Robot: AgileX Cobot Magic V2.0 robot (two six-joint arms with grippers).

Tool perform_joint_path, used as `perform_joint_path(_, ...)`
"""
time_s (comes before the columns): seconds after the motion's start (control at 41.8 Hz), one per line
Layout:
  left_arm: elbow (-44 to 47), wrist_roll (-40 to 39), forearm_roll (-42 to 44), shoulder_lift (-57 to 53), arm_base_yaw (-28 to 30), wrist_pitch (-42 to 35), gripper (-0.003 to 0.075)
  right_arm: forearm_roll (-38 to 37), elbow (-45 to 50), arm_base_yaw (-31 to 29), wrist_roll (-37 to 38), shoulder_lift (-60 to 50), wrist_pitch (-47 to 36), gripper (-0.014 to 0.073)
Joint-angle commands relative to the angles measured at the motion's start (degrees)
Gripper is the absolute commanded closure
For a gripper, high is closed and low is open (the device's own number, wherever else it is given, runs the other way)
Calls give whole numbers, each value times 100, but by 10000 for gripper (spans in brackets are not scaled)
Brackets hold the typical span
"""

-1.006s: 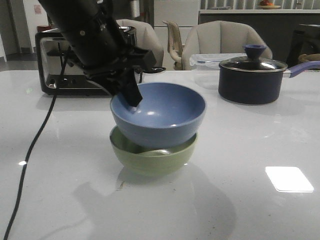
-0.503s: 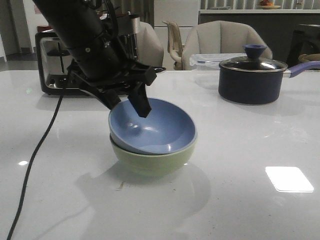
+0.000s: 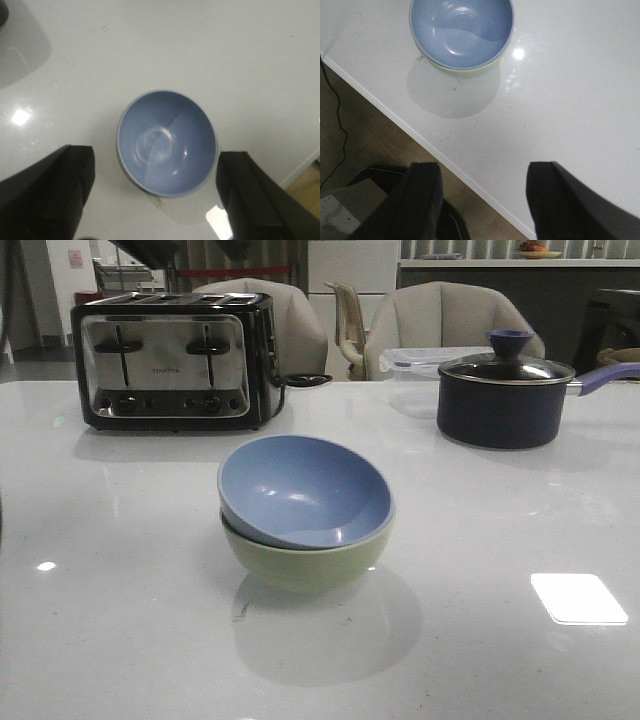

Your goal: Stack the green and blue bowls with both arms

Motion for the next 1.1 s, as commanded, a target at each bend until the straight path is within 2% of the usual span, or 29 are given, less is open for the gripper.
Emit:
perform_joint_path(0.0,271,95,-142,-825,-119,-152,158,-39,-146,-6,-19,-27,-326,109)
perform_joint_path(0.359,1832,110,252,-2853,-355,140,158,-39,-146,-6,-19,-27,-332,109)
perform_joint_path(0.455,2049,-64,534,-3252,-355,208,158,-24,-146,-6,-19,-27,-301,109)
perform_joint_path(0.599,2231,-948,1373,-3667,-355,215,158,-12,-146,-6,-19,-27,-301,109)
perform_joint_path(0.814,2234,-1074,1444,-3754,-355,204,164,-21,-146,-6,-19,-27,-301,113)
perform_joint_path(0.91,2246,-1074,1434,-3754,-355,192,243,-21,-146,-6,-19,-27,-290,195)
perform_joint_path(1.077,2246,-1074,1434,-3754,-355,170,461,-21,-146,-6,-19,-27,-290,431)
